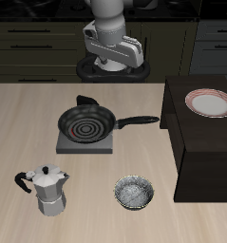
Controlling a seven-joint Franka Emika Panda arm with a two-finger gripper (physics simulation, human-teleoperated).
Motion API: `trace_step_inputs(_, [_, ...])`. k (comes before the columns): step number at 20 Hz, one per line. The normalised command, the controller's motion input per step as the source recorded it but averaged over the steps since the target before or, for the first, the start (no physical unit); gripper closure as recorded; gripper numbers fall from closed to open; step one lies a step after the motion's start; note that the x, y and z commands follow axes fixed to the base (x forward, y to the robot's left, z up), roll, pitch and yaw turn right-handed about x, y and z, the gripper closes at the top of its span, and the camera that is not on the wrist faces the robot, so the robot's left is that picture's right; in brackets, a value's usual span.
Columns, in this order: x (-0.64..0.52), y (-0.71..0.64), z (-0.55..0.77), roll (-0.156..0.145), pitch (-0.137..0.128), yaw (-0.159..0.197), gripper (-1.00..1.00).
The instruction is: Place the frypan on the top layer of the shelf and place the moka pot on the stove
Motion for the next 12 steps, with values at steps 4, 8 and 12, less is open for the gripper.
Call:
trace_step_inputs(4, [0.01, 0.05, 0.01, 0.042, 0.013, -0.232, -1.00])
trace_step_inputs(8, [0.04, -0.06, 0.05, 0.048, 0.006, -0.327, -1.00])
trace_step_inputs(12, [0.17, -0.18, -0.13, 0.060, 0.013, -0.304, -1.00])
